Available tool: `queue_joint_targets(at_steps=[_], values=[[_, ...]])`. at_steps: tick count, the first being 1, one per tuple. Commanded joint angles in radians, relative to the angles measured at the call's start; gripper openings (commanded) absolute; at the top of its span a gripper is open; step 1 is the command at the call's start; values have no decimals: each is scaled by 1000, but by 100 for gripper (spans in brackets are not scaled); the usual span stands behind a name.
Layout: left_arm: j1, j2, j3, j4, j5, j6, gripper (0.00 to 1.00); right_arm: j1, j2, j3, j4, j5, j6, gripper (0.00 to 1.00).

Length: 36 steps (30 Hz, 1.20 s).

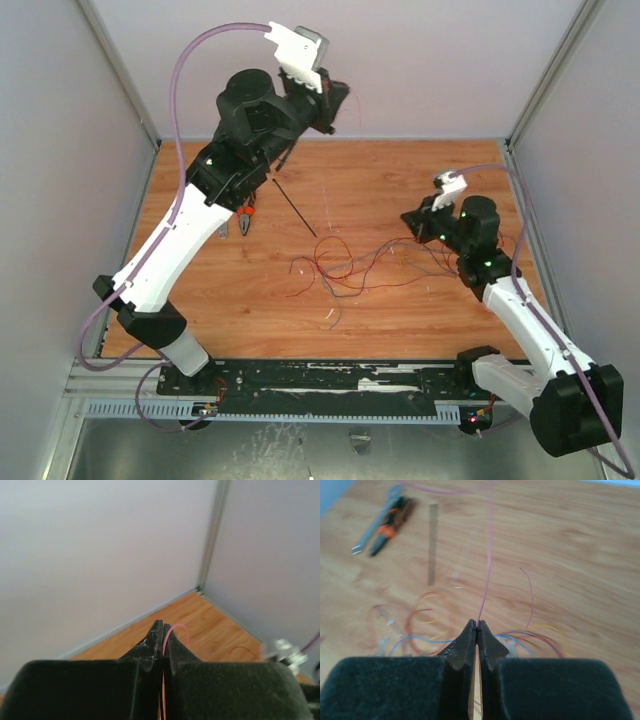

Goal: Zip-tie the wires
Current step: Straighten the cable at the center of the board.

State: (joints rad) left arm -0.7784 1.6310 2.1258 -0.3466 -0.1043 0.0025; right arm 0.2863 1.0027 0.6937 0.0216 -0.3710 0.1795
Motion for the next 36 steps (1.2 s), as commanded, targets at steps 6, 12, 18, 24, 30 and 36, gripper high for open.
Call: queue_joint_targets(at_steps=[6, 12, 18, 24, 30, 36], values=[[287, -255, -437, 111, -45, -146, 0, -448, 17, 167, -240, 247, 44, 0], [346, -359, -715, 176, -34, -207, 0, -619, 56, 189, -248, 249, 45, 0], [345, -382, -898, 226, 97, -276, 0, -673, 51, 156, -281, 392, -16, 0], [298, -390, -1057, 245, 158, -330, 0, -682, 68, 143, -262, 444, -5, 0], [251, -394, -1236, 267, 208, -393, 0, -681, 96, 76, -218, 444, 19, 0], [212, -411, -1341, 279, 221, -425, 0, -682, 108, 9, -177, 452, 51, 0]])
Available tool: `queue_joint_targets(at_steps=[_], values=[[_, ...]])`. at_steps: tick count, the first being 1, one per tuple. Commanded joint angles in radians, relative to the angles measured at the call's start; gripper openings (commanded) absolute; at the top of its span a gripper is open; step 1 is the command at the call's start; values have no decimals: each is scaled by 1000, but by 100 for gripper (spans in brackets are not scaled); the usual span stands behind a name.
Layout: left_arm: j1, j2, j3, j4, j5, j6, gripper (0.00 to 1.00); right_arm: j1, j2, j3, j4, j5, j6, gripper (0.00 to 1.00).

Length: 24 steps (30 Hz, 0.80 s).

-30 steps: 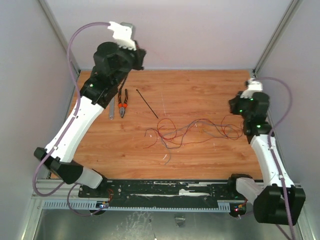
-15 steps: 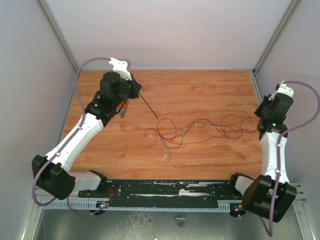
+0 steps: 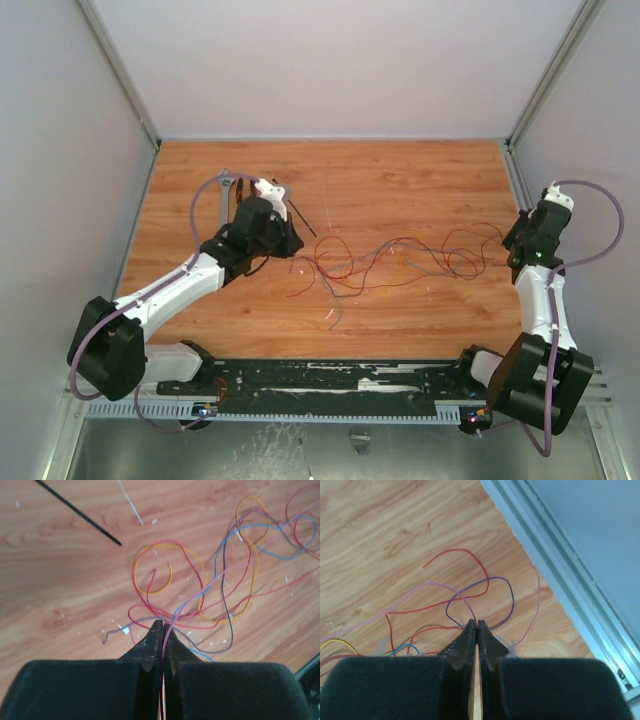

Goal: Zip-tie the wires
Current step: Straighten the cable at the center of the board.

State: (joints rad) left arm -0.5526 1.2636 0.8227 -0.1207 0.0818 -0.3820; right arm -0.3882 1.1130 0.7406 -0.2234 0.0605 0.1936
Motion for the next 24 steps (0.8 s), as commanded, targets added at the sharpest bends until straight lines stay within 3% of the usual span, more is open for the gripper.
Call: queue_joint_targets(at_steps=[1, 15, 24], values=[[-14, -44, -50, 57, 40, -44, 0, -7, -3, -53, 80, 16, 43, 0], [-51, -28, -196, 152, 110, -126, 0, -6, 76, -126, 172, 51, 60, 0], [-64, 59, -275, 250, 115, -171, 10, -5, 116, -155, 217, 40, 64, 0]])
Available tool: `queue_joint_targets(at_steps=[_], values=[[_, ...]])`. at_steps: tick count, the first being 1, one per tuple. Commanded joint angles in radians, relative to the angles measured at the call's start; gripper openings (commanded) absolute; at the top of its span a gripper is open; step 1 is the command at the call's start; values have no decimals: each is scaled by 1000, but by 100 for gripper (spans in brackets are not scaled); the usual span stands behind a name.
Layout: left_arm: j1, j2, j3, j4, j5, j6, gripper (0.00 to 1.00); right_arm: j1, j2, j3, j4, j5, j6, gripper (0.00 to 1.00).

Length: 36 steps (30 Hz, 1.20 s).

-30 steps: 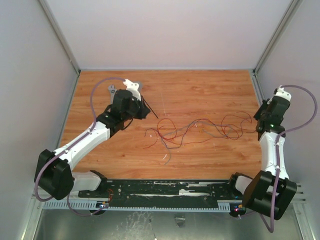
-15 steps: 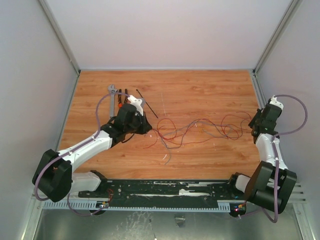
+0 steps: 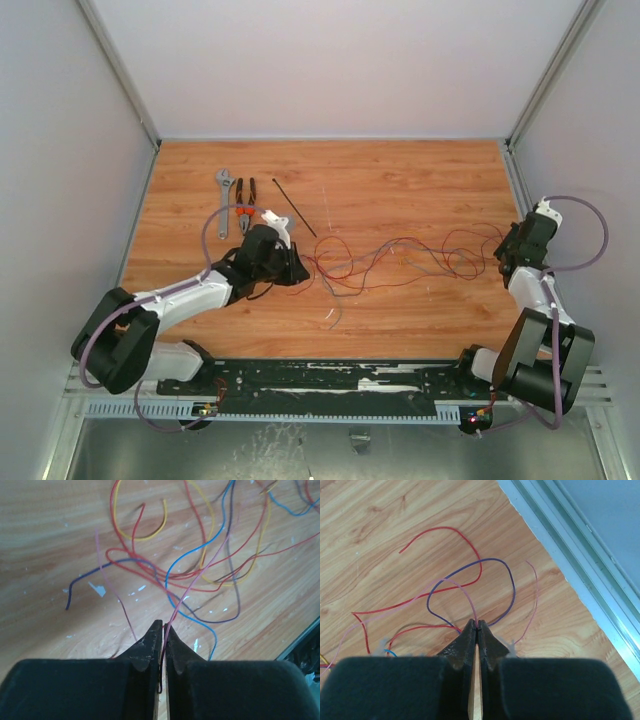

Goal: Zip-tie the wires
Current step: Straighten the cable at the center of the board.

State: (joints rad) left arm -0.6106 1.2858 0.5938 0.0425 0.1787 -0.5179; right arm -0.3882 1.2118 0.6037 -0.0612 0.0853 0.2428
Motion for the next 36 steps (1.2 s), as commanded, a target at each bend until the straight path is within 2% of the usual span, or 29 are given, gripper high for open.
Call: queue_joint_targets(at_steps=[1, 6, 8, 12, 14, 18, 23, 27, 29, 33, 36], values=[[-7, 49, -53, 98, 15, -36, 10, -5, 20, -22, 60, 14, 15, 0], [-6, 109, -69, 108, -11, -25, 13, -5, 40, -32, 74, 6, 11, 2], [-6, 124, -81, 118, -19, -29, 17, -6, 49, -41, 83, 5, 10, 6], [-7, 132, -95, 121, -38, -36, 36, -6, 55, -49, 92, 5, 6, 23], [-6, 127, -95, 110, -51, -35, 42, -6, 50, -49, 90, 4, 4, 28], [-6, 107, -91, 82, -81, -28, 51, -6, 28, -42, 78, 4, 1, 35], [-6, 59, -91, 38, -95, -28, 68, -6, -11, -21, 45, -34, 9, 46], [-6, -3, -91, -7, -106, -32, 84, -6, -56, 6, 15, -99, 16, 48], [-5, -46, -92, -29, -114, -31, 96, 4, -73, 34, -14, -134, 16, 48], [-5, -125, -75, -92, -132, -9, 98, 59, -100, 91, -66, -108, 18, 56], [2, -174, -51, -155, -155, 10, 98, 140, -109, 128, -99, -9, 6, 65]])
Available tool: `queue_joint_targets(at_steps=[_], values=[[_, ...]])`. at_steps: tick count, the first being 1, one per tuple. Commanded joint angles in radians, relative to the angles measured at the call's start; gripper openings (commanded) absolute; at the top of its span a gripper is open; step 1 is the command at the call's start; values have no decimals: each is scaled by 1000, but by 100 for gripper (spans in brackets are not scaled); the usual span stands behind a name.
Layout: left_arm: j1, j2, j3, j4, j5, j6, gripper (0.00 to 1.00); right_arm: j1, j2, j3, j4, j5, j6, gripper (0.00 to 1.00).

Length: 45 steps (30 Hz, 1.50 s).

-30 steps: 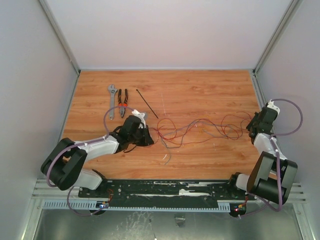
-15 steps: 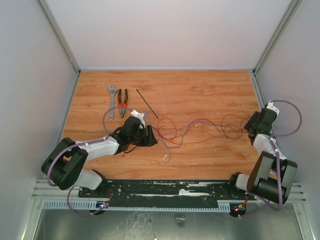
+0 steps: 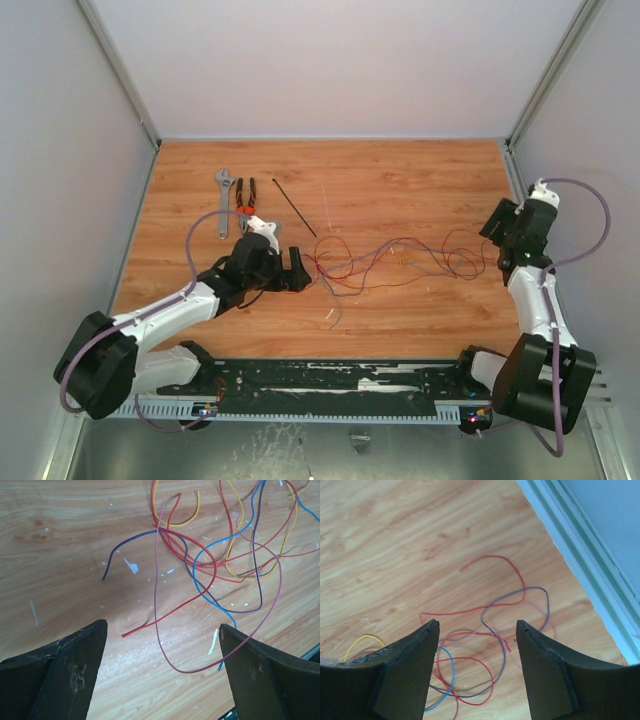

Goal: Zip-tie the wires
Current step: Straighten the cable at the center of the board, then pick up the ribbon at the center of the board.

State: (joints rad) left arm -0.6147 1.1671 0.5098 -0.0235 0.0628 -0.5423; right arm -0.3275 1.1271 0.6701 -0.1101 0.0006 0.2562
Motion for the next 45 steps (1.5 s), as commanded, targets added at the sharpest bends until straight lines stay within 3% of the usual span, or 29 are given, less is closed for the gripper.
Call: queue_joint_targets(at_steps=[1, 9, 15, 18, 23, 28, 32, 38, 45], values=[[12, -76, 39, -104, -42, 40, 98, 105, -21, 74, -60, 116, -11, 68], [71, -171, 80, -132, 65, 77, 98, 254, 34, 143, -83, 211, 6, 82], [71, -67, 36, -15, 215, 59, 98, 300, 56, 156, -67, 151, 12, 83], [72, -37, 30, 20, 245, 45, 98, 324, 34, 143, 1, -51, 1, 82], [72, -8, 44, 53, 282, 27, 98, 389, -3, 96, 189, -515, -46, 77], [100, 38, 37, 116, 364, -18, 98, 495, 32, 94, 243, -703, -109, 77], [160, 9, 6, 175, 464, -74, 98, 589, 68, 94, 244, -655, -141, 79], [195, -51, 6, 77, 548, -62, 98, 648, 88, 102, 269, -475, -130, 85], [204, -70, -159, 269, 711, -234, 98, 684, 139, 152, 239, -539, -164, 89]])
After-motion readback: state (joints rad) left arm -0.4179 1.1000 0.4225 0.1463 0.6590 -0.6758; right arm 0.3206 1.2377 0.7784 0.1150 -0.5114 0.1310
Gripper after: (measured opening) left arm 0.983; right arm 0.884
